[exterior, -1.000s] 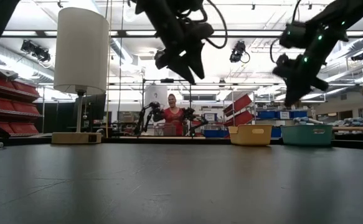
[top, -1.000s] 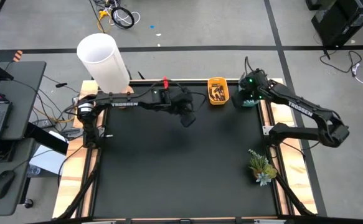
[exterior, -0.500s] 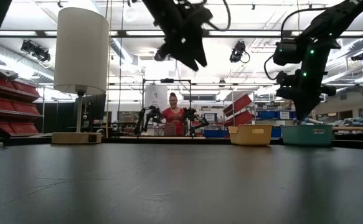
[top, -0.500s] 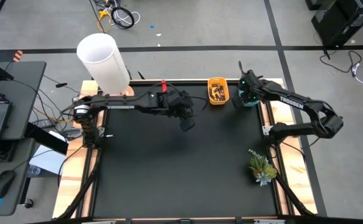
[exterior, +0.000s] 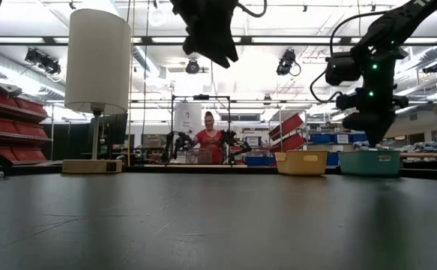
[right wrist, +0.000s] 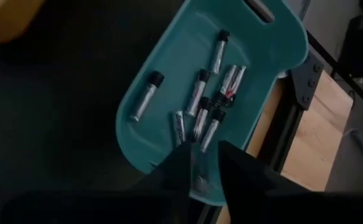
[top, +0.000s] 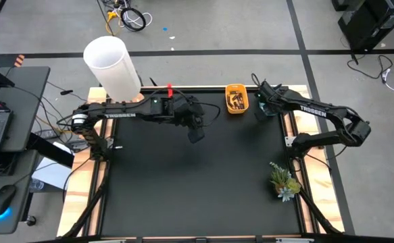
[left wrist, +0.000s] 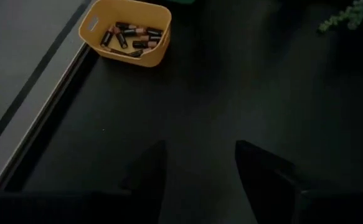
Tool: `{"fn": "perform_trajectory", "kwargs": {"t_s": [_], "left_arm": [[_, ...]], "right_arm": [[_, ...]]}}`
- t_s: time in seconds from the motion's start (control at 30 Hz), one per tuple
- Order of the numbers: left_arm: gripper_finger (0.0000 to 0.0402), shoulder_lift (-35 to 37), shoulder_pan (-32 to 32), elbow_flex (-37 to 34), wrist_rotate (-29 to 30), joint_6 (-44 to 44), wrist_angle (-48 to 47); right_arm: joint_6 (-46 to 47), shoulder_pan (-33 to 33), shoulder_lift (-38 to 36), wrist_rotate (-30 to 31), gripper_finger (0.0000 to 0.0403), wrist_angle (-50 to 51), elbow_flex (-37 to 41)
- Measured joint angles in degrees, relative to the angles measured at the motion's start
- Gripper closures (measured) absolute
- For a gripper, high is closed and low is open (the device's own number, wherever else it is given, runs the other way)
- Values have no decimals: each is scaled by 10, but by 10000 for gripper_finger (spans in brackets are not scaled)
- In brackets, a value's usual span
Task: Sort batteries
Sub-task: Put the top silver battery into the blue bin, then put the silver battery into the blue bin
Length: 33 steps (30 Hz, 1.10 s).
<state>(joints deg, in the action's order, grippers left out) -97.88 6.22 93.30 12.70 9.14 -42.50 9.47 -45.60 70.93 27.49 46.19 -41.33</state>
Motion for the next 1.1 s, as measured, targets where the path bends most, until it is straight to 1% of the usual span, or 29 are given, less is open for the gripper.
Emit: {"fn": "perform_trajectory", "kwargs": {"t_s": [0.2,0.33,0.43,0.53,0.6,0.7,0.8,0.87,0.93,1.0,1.1], "left_arm": [[200,0,6,0,-13,-35,-2],[200,0,19,0,-8,-45,-10],[200,0,30,0,-6,-25,-15],[200,-3,37,0,-5,18,-16],[200,-4,37,0,-6,47,-23],[200,-4,37,0,-9,92,-27],[200,-3,38,0,-2,152,-31],[200,3,33,0,26,168,-37],[200,12,12,0,79,161,-43],[200,21,-20,0,132,145,-51],[200,24,-59,0,188,122,-77]], "right_arm": [[-2,-6,-1,-9,252,-4,-20],[-16,-8,-1,-19,226,-9,-28],[-36,-8,-1,-22,221,-12,-38],[-54,-5,-1,-51,223,-12,-57],[-56,5,-4,-81,225,-13,-75],[-30,25,-17,-136,227,-23,-101],[2,53,-52,-182,227,-72,-105],[24,75,-78,-210,229,-122,-99],[44,98,-101,-236,231,-152,-92],[52,129,-119,-251,235,-164,-90],[52,188,-136,-255,241,-160,-90]]}}
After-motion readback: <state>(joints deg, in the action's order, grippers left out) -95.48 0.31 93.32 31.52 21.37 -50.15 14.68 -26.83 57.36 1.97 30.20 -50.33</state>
